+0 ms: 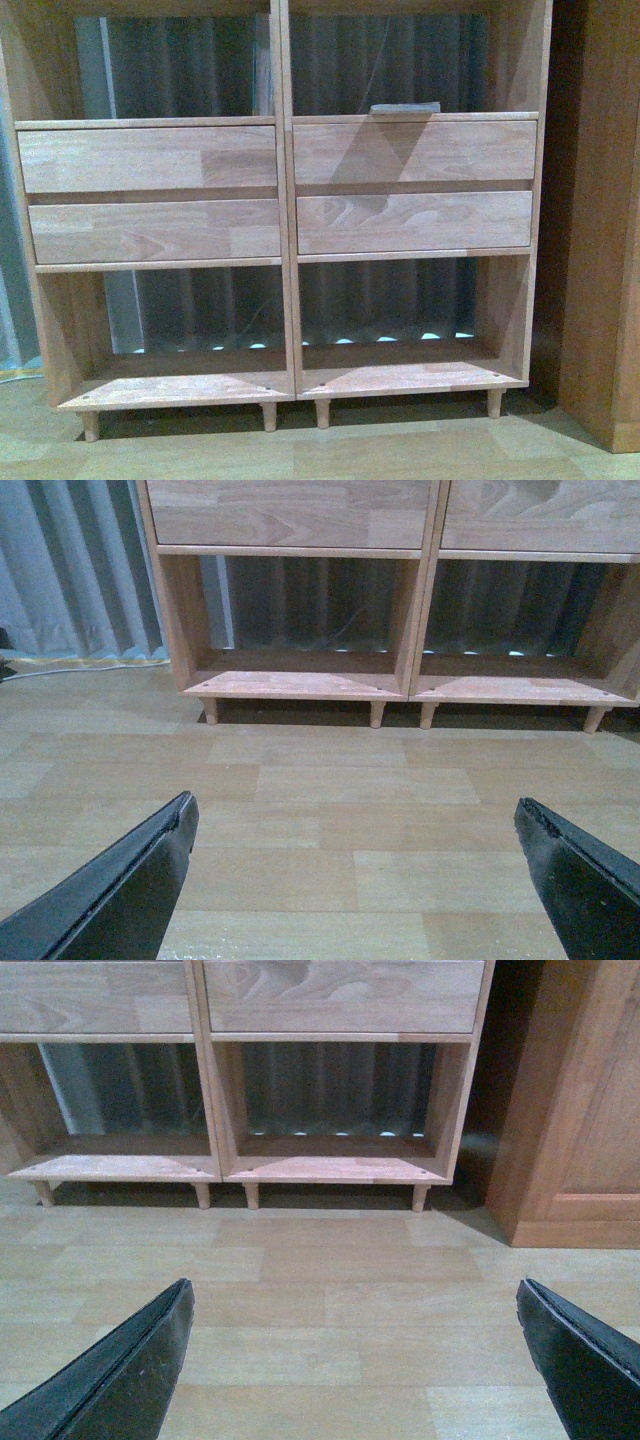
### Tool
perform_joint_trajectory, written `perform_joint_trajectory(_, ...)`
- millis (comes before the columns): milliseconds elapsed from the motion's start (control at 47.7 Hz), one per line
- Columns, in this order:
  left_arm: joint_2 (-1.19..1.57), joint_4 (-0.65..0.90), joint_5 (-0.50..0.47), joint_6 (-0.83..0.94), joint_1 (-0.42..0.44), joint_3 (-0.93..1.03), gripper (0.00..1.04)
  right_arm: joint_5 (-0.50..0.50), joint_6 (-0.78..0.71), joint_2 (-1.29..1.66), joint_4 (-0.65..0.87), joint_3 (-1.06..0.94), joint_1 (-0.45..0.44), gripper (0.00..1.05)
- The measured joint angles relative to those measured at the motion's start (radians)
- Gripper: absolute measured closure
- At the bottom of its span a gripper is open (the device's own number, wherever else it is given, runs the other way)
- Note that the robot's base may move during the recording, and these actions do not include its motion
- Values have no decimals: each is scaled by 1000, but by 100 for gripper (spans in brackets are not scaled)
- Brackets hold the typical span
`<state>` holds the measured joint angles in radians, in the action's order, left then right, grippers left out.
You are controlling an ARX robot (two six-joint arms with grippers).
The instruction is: Organize books on shelf
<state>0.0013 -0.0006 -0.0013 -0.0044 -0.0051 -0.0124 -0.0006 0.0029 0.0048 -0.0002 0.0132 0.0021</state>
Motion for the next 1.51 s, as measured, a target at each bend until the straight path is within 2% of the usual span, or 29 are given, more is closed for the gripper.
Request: perform_joint_trajectory(1510,0,0,0,0,0,0,7,2,0,0,-1,0,0,7)
